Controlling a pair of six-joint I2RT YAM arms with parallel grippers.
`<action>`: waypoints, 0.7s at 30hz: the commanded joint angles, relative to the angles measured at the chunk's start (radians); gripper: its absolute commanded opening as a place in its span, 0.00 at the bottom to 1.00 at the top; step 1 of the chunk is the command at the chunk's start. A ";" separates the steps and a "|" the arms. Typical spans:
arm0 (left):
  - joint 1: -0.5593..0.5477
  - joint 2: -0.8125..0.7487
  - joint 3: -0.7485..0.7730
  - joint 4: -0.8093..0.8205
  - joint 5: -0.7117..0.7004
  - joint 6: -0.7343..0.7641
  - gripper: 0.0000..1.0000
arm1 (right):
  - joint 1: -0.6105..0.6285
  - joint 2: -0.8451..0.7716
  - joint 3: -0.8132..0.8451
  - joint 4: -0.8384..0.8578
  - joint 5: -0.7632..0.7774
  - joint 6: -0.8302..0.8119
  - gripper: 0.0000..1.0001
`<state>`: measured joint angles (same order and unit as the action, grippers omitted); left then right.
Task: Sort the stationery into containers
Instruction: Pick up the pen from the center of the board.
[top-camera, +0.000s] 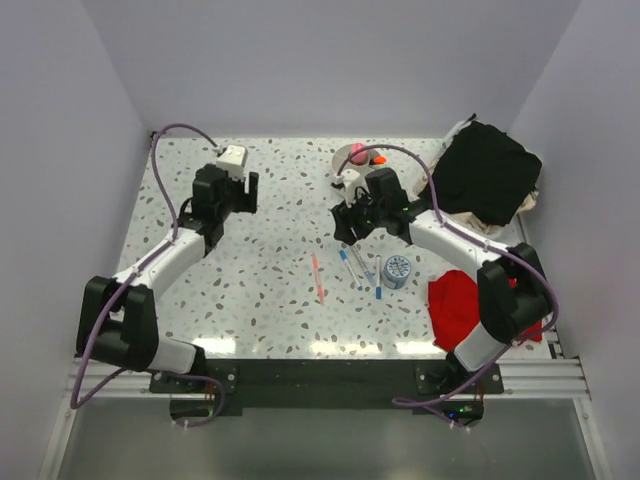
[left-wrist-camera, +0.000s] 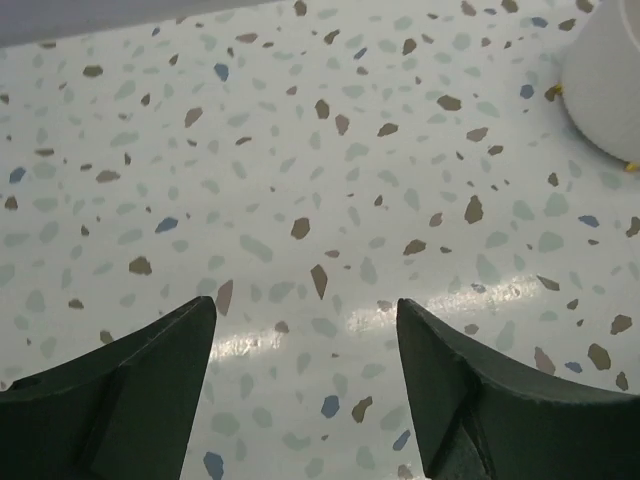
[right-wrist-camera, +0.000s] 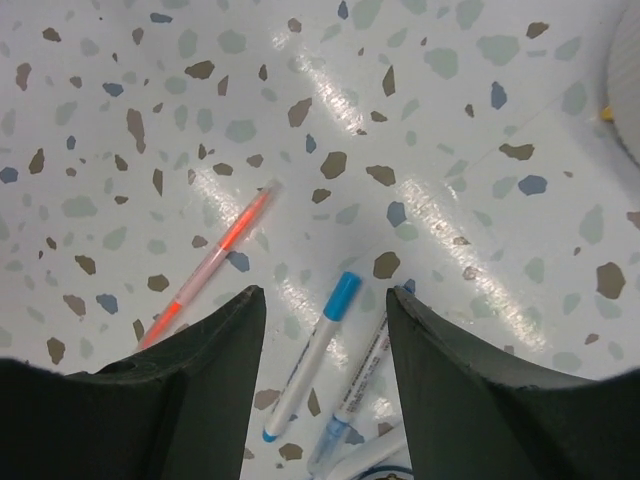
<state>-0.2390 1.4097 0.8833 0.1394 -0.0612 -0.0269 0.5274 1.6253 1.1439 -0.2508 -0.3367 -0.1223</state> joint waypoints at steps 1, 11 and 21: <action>0.050 -0.130 -0.033 0.012 -0.003 -0.096 0.78 | 0.045 0.080 0.004 0.008 0.178 0.099 0.55; 0.070 -0.247 -0.078 -0.043 -0.026 -0.082 0.79 | 0.063 0.254 0.091 -0.027 0.246 0.179 0.48; 0.090 -0.264 -0.093 -0.024 -0.019 -0.094 0.80 | 0.083 0.268 0.060 -0.068 0.252 0.181 0.38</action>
<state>-0.1635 1.1683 0.7879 0.0799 -0.0719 -0.1047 0.5957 1.8942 1.2037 -0.2867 -0.0959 0.0422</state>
